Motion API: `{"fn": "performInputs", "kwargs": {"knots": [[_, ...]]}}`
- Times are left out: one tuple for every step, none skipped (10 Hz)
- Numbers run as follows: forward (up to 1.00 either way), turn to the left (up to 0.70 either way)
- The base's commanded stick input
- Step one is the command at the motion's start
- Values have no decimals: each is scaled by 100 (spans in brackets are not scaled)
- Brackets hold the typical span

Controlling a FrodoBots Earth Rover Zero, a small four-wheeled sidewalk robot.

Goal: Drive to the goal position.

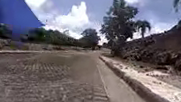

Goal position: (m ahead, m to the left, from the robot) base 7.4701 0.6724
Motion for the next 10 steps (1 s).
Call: {"fn": "performInputs", "kwargs": {"knots": [[70,0],[70,0],[70,0],[70,0],[70,0],[70,0],[70,0],[70,0],[70,0],[70,0]]}}
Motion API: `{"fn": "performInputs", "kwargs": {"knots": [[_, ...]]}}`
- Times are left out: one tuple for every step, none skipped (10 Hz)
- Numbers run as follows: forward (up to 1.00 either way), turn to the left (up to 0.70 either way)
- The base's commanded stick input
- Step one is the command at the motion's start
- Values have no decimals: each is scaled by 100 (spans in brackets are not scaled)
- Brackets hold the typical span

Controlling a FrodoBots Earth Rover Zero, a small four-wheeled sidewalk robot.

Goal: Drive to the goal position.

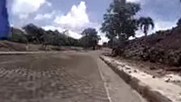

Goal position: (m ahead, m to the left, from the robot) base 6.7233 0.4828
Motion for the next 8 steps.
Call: {"fn": "performInputs", "kwargs": {"knots": [[70,0],[70,0],[70,0],[70,0],[70,0],[70,0],[70,0],[70,0]]}}
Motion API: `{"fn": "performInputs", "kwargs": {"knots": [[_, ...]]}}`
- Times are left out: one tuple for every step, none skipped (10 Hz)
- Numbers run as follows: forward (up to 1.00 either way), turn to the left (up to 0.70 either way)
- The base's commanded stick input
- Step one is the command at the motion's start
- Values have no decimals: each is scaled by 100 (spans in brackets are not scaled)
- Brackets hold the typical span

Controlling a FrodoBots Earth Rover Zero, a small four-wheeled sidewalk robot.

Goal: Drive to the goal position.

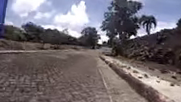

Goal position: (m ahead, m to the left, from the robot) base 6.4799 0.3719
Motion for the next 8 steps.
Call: {"fn": "performInputs", "kwargs": {"knots": [[70,0],[70,0],[70,0],[70,0],[70,0],[70,0],[70,0],[70,0]]}}
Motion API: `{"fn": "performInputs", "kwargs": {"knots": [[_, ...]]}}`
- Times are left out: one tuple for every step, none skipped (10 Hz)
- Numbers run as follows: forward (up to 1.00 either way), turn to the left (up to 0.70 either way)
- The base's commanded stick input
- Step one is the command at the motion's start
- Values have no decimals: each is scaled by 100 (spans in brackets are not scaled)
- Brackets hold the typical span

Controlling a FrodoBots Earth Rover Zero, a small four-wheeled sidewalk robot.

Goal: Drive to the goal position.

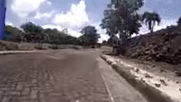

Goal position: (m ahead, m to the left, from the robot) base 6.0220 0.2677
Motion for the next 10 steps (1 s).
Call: {"fn": "performInputs", "kwargs": {"knots": [[70,0],[70,0],[70,0],[70,0],[70,0],[70,0],[70,0],[70,0],[70,0],[70,0]]}}
